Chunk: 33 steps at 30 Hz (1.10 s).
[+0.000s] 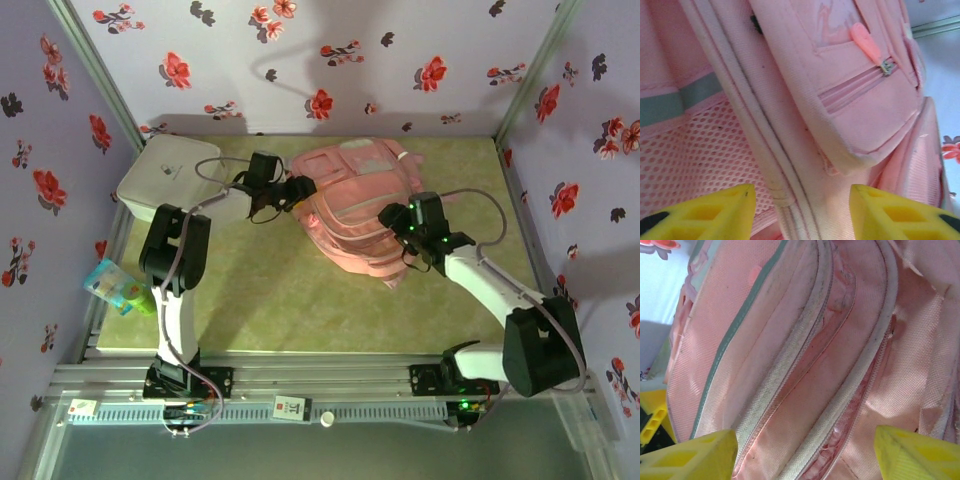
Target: Pack books, pencil case, and school supplies into a backpack
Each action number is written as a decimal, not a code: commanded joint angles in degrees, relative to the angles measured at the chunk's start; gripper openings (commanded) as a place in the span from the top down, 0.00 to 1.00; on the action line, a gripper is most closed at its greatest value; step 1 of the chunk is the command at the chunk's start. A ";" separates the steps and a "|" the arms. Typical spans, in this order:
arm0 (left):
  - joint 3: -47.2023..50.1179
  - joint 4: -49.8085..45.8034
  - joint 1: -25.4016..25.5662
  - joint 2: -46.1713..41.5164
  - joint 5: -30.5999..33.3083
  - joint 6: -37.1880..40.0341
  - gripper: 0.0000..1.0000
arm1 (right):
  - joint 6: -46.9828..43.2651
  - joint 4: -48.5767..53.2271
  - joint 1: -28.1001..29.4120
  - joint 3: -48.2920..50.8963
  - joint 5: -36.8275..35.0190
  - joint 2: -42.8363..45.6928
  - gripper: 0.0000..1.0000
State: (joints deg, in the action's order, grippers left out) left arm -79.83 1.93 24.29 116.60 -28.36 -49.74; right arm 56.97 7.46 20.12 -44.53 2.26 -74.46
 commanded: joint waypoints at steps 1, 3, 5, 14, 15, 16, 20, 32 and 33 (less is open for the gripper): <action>1.19 5.82 -0.32 1.79 -3.38 -3.33 0.52 | -0.50 -2.37 -0.34 -1.17 1.21 -1.57 0.30; 1.50 7.57 -0.32 2.38 -4.48 -4.68 0.55 | -0.49 -3.79 -0.34 -1.17 1.49 -2.50 0.32; 1.70 8.87 -0.13 2.84 -5.04 -5.74 0.59 | -0.54 -4.63 -0.34 -1.66 1.54 -3.66 0.35; 4.60 13.43 0.74 2.28 -4.54 -7.78 0.80 | -4.39 -5.08 -0.78 -5.09 1.10 -8.14 0.43; 5.62 15.11 0.54 1.68 -4.23 -8.76 0.82 | -5.00 -4.87 -0.93 -5.67 1.08 -8.65 0.44; 6.81 16.75 0.27 0.94 -3.82 -9.53 0.86 | -5.82 -4.98 -1.18 -6.31 1.23 -9.32 0.44; 11.52 21.31 -0.61 -2.71 -1.63 -11.17 0.92 | -11.03 -4.81 -1.39 -10.45 3.12 -13.72 0.44; 26.12 24.78 0.62 -16.22 7.51 -15.58 0.96 | -20.02 0.97 -1.99 -24.36 4.27 -25.98 0.44; 26.13 24.72 0.83 -16.68 7.99 -16.05 0.96 | -20.14 0.91 -2.10 -23.94 3.86 -24.98 0.42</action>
State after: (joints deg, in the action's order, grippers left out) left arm -54.46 23.99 23.83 103.44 -20.62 -64.99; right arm 39.13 8.91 18.57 -67.05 7.64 -100.31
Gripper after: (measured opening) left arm 0.094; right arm 0.569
